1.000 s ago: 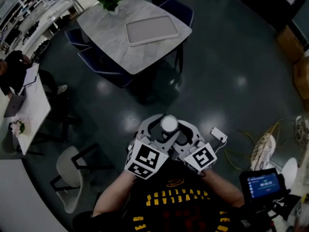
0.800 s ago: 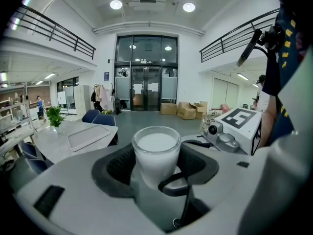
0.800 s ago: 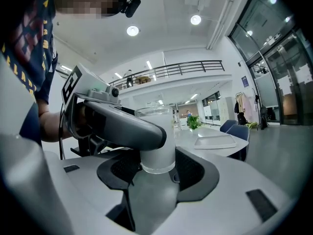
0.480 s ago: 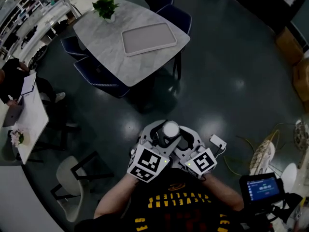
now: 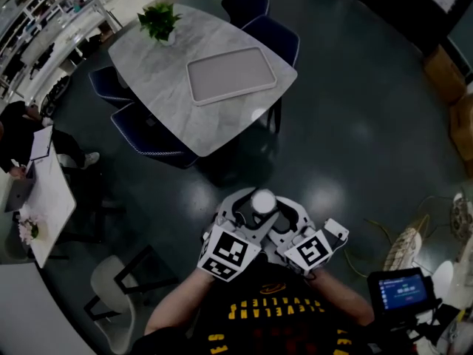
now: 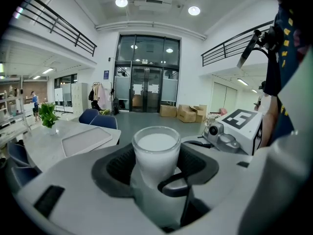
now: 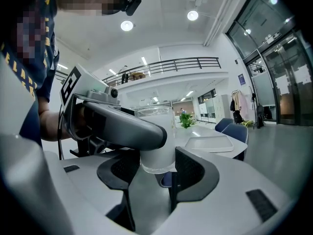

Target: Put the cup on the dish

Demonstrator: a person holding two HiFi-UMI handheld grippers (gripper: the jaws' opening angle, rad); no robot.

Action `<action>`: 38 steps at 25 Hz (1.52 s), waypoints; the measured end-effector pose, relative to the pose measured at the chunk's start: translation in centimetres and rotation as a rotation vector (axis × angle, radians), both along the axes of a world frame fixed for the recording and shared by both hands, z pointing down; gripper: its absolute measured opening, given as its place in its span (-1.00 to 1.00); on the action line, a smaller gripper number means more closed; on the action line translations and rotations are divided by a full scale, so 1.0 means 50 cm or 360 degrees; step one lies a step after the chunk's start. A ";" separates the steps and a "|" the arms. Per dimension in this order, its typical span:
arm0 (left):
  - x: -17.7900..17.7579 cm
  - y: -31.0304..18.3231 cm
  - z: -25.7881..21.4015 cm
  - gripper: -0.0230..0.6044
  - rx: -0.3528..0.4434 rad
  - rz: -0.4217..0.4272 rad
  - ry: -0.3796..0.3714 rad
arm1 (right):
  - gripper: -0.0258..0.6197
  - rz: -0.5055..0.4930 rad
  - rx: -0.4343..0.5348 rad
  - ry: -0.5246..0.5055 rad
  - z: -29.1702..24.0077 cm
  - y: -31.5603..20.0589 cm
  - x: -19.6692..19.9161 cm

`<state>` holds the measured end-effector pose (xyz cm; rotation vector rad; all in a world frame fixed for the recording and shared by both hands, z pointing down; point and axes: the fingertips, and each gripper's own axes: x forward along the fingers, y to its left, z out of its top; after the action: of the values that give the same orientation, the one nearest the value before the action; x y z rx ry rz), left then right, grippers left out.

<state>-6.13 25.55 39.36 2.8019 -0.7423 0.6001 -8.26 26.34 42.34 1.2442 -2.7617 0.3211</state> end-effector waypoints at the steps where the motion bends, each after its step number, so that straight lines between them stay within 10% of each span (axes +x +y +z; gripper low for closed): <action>1: -0.004 -0.015 -0.002 -0.08 0.0001 0.0001 0.0002 | -0.23 -0.0002 0.0001 0.0002 -0.001 -0.015 -0.004; 21: -0.027 -0.252 0.004 -0.08 0.0016 0.0132 -0.0004 | -0.23 0.0087 -0.0033 0.0044 -0.004 -0.260 -0.031; 38: 0.124 -0.471 0.029 -0.08 0.0013 -0.0015 -0.0044 | -0.23 -0.0094 -0.0041 0.0032 0.017 -0.478 0.117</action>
<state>0.05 1.98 40.79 2.8011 -0.7644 0.6370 -2.42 2.43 43.19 1.1512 -2.7619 0.3361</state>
